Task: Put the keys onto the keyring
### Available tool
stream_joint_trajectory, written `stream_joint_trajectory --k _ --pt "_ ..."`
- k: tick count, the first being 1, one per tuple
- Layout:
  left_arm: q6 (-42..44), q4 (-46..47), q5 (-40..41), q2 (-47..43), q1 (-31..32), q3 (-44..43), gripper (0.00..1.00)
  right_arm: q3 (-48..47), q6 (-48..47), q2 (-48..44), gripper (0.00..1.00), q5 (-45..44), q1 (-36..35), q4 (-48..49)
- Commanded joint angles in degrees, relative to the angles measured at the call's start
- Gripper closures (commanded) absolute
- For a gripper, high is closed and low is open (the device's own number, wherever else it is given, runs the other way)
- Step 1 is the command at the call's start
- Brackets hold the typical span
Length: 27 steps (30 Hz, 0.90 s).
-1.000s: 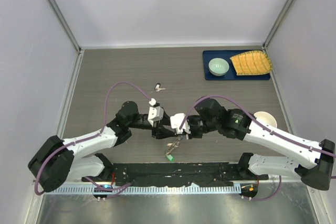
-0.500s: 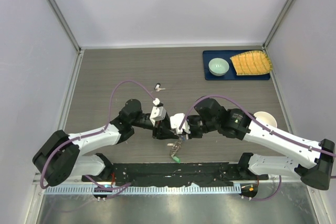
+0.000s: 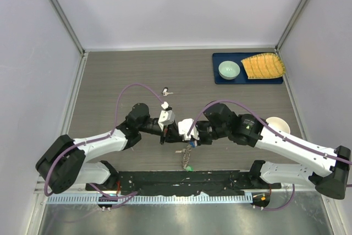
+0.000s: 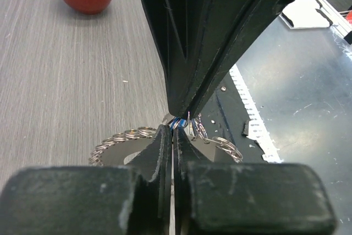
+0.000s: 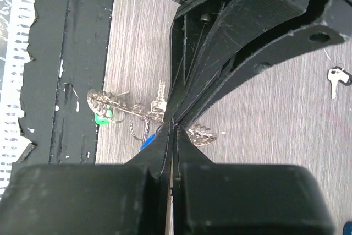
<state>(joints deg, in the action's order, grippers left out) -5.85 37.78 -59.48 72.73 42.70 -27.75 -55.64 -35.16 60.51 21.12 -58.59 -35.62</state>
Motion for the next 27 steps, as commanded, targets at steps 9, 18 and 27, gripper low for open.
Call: stream_joint_trajectory --k 9,18,27 --pt "-2.49 4.47 17.72 -10.06 -0.59 4.63 1.00 0.26 2.72 -4.69 0.99 -6.71 0.05 2.66" --pt "-14.17 21.97 25.55 -13.76 -0.60 8.32 1.00 6.67 6.15 -5.58 0.99 -6.53 0.05 11.96" --pt "-19.73 36.57 28.63 -11.91 -0.69 11.74 1.00 13.71 9.75 -6.81 0.99 -7.94 0.05 26.47"
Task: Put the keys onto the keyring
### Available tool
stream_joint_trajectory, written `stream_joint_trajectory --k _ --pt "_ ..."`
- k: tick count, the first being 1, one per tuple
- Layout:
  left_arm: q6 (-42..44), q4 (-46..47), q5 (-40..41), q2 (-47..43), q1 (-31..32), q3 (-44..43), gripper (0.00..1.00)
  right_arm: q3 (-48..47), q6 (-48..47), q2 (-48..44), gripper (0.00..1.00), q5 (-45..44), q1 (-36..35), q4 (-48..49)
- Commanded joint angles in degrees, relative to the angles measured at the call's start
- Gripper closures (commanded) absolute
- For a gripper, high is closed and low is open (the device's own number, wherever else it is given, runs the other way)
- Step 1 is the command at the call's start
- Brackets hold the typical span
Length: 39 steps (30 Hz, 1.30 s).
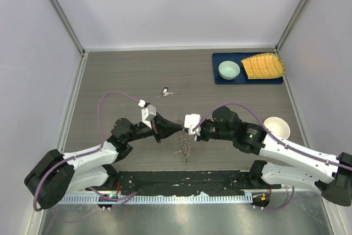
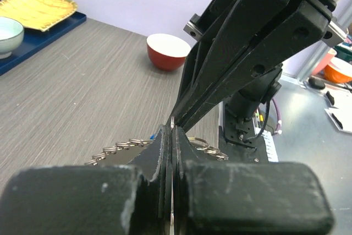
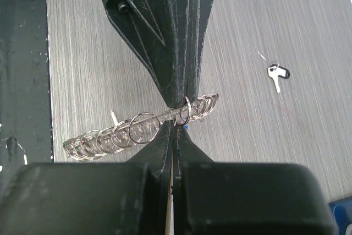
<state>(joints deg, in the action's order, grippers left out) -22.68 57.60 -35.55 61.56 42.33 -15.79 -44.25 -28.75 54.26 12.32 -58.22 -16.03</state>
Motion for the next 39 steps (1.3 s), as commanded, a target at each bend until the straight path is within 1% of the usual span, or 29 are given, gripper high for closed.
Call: stream_joint_trajectory --k 1,4,5,9,10,12,13,17,18,21,25,31,34,35,36,37,39 --pt "-2.99 17.80 6.70 -0.91 -0.31 0.32 1.00 3.20 3.79 -0.47 0.99 0.87 -0.32 8.37" --pt "-2.64 20.62 10.40 -2.23 -0.31 2.60 1.00 5.48 5.72 -1.26 0.99 0.34 -0.32 11.54" --pt "-2.29 21.40 13.11 -2.49 -0.31 3.13 1.00 6.10 6.25 -1.87 0.99 0.08 -0.23 12.33" --pt "-1.58 22.90 17.00 -3.90 -0.23 5.07 1.00 9.26 9.15 -3.89 0.99 -2.99 -0.14 17.68" --pt "-1.41 22.90 17.18 -3.99 -0.31 5.16 1.00 10.92 10.98 -4.33 0.99 -3.17 -0.14 21.18" --pt "-1.93 23.43 17.62 -3.47 -0.23 5.33 1.00 12.51 13.01 -5.56 0.99 -3.44 0.03 25.15" --pt "-2.28 24.04 17.71 -3.03 -0.31 5.33 1.00 13.83 14.76 -5.48 0.99 -3.09 0.03 29.18" --pt "-4.48 30.80 18.93 0.57 -0.31 6.30 1.00 14.28 16.70 -2.33 0.99 -0.37 0.03 32.73" --pt "-4.48 30.90 18.85 0.84 -0.23 5.60 1.00 14.54 17.32 -1.45 0.99 0.33 0.03 33.51" --pt "-4.31 30.99 18.15 1.28 -0.14 4.28 1.00 17.17 21.62 0.84 0.99 2.97 0.03 42.19" --pt "-3.51 30.99 17.62 1.72 -0.05 4.01 1.00 18.85 24.53 2.16 0.99 2.10 0.03 48.55" --pt "-3.34 30.99 17.36 1.46 0.12 4.19 1.00 18.06 21.99 3.92 0.99 -2.03 0.03 48.29" --pt "-2.29 30.64 18.32 0.85 0.13 5.15 1.00 16.48 19.71 2.96 0.99 -3.35 0.21 43.82" --pt "-1.76 30.29 19.80 0.58 -0.05 6.03 0.98 16.04 18.92 2.61 0.99 -3.53 0.30 42.41" --pt "-1.32 29.68 20.43 -0.03 0.04 6.47 0.93 14.73 18.13 1.82 0.99 -3.44 0.30 39.18" --pt "-0.80 27.32 20.96 -1.69 -0.05 6.91 0.82 13.94 16.29 1.55 0.99 -3.27 0.30 37.23" --pt "0.78 22.67 22.63 -4.94 0.04 7.27 0.74 11.48 14.52 0.76 0.99 -3.00 0.30 31.54"
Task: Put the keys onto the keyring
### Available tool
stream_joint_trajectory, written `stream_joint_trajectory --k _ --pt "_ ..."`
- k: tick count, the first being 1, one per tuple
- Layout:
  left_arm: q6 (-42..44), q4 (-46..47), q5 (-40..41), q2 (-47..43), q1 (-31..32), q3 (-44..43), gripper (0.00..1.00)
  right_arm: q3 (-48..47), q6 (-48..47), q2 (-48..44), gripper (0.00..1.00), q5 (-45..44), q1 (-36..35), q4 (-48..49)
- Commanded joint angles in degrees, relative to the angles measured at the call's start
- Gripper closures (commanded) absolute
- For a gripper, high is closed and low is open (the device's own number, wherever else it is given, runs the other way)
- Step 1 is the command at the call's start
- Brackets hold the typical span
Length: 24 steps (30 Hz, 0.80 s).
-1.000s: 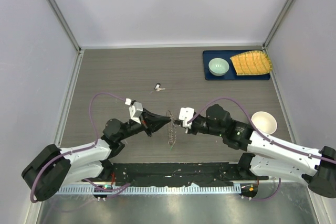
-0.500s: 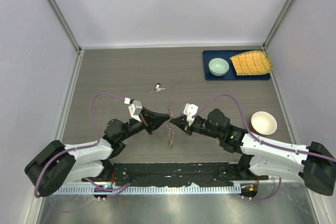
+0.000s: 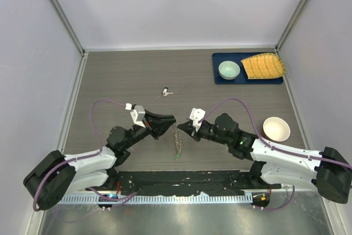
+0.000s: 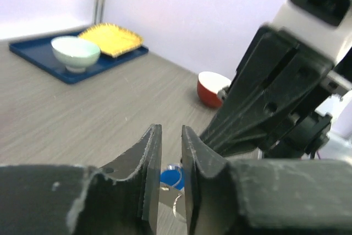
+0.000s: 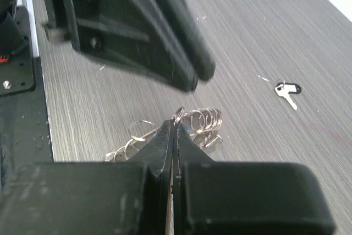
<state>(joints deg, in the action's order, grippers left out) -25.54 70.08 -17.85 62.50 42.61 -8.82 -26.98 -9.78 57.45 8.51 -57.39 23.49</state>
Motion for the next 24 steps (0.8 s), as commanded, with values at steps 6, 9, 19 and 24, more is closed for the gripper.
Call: stream_joint_trajectory --k 6,9,19,24 --pt "11.99 -20.14 5.28 -19.34 -0.25 -4.80 0.61 -11.85 -12.45 -3.05 0.99 1.77 -0.36 -21.53" --pt "14.11 -24.20 5.37 -19.88 -0.33 -4.98 0.58 -15.45 -15.79 -2.17 0.99 3.79 -0.27 -28.64" --pt "23.59 -20.95 -12.19 -11.18 -0.69 -5.50 0.47 -27.50 -23.96 1.61 0.99 11.96 0.08 -48.61" --pt "23.17 -19.20 -23.18 -5.12 -0.95 -8.49 0.44 -31.11 -26.07 3.90 0.99 12.06 0.08 -54.95"
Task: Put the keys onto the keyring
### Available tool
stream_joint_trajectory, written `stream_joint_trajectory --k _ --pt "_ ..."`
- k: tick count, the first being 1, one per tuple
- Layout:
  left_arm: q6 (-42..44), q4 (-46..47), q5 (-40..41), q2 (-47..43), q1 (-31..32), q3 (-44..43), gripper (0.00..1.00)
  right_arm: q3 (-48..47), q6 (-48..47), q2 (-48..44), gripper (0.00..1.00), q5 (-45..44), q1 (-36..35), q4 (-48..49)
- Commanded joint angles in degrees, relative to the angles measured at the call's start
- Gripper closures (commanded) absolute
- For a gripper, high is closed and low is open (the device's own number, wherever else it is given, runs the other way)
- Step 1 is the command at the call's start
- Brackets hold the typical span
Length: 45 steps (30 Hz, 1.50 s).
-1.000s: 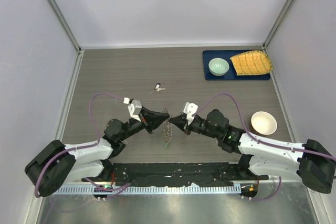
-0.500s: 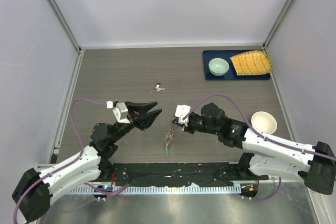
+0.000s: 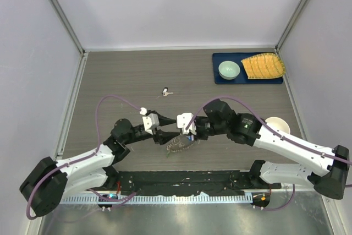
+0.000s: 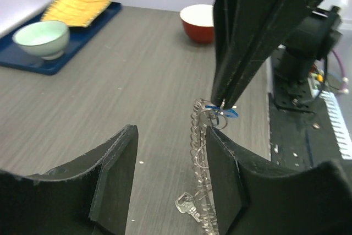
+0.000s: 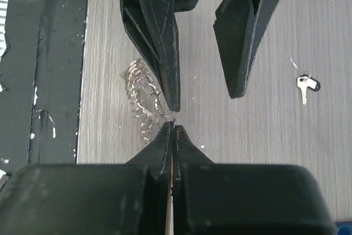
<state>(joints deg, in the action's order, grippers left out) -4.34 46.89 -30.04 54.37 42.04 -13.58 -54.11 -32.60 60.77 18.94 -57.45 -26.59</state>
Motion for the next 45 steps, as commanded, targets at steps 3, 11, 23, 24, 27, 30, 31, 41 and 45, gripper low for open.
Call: stream_joint_trajectory --k 3,11,23,24,27,30,31,41,45 --pt "-0.23 5.48 -14.77 6.18 -0.38 -4.61 0.43 -4.08 -3.52 1.19 0.99 1.36 0.41 -4.88" --pt "-2.95 4.35 -13.48 8.21 -0.38 -3.38 0.42 -1.89 0.60 3.74 0.99 -7.76 1.02 3.81" --pt "-12.35 -17.07 31.60 -13.05 -0.29 -0.04 0.30 -2.05 16.24 23.75 0.99 -21.81 12.17 20.08" --pt "-13.14 -19.19 33.10 -15.41 -0.21 -0.30 0.29 -2.32 18.25 25.52 0.99 -22.97 12.80 20.87" --pt "-16.40 -27.45 38.73 -19.11 -0.29 -2.23 0.25 -2.14 22.91 30.10 0.96 -26.58 15.26 25.52" --pt "-20.70 -35.89 46.72 -20.44 -0.38 -4.95 0.14 -2.23 26.78 33.43 0.93 -28.77 17.63 28.96" --pt "-22.02 -40.43 48.57 -20.44 -0.38 -5.92 0.08 -2.58 27.58 34.32 0.89 -28.96 18.25 29.57" --pt "-29.94 -66.04 55.97 -9.64 -1.78 -24.28 0.00 -0.48 40.57 31.08 0.42 -37.82 24.75 32.39" --pt "-30.29 -72.19 53.51 -9.28 -5.91 -28.86 0.00 2.15 43.58 22.66 0.35 -42.83 27.74 31.16"
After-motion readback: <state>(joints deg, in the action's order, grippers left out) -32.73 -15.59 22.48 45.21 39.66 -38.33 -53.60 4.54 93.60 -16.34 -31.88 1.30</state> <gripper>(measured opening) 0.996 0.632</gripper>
